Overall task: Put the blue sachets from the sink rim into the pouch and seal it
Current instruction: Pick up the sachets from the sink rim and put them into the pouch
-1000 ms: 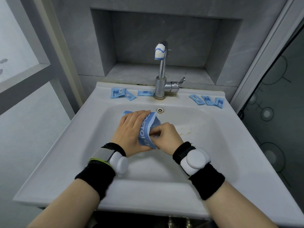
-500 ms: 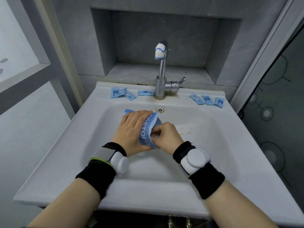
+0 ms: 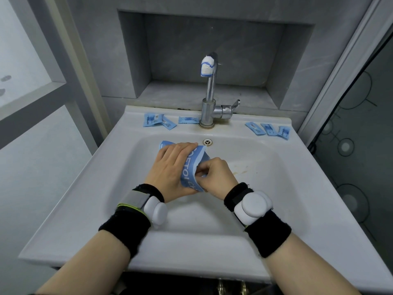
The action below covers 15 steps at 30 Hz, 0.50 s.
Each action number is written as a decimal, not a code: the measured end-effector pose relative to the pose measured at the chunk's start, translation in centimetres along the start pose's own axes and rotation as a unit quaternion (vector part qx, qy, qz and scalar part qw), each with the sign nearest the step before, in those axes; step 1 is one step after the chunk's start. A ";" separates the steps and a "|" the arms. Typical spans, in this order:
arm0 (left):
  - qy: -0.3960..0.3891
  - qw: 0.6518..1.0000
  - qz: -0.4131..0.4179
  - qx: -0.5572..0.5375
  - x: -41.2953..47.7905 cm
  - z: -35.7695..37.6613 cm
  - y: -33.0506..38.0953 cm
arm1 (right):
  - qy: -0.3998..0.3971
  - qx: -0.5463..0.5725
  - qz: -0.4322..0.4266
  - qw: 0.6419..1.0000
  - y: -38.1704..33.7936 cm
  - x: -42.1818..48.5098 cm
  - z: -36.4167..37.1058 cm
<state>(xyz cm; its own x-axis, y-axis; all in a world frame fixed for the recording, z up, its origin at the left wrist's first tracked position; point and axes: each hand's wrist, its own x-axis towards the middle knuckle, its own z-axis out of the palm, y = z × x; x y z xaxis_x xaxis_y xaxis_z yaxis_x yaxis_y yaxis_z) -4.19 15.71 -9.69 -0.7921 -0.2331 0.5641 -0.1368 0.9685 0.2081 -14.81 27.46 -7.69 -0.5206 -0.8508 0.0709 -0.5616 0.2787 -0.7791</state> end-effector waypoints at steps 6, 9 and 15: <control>-0.001 1.000 0.000 -0.002 0.0 0.0 0.0 | -0.001 0.001 -0.001 1.000 0.1 0.0 0.0; 0.000 1.000 -0.003 -0.003 0.0 0.0 0.0 | 0.000 0.003 -0.004 1.000 0.2 0.1 0.0; 0.001 1.000 -0.008 -0.004 0.0 0.0 0.0 | 0.002 0.003 -0.007 1.000 0.2 0.1 0.1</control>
<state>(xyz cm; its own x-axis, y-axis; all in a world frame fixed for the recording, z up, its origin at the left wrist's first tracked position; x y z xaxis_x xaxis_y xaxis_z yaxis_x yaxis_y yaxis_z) -4.15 15.72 -9.66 -0.7890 -0.2486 0.5618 -0.1446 0.9639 0.2234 -14.96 27.42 -7.91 -0.5146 -0.8533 0.0842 -0.5649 0.2635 -0.7820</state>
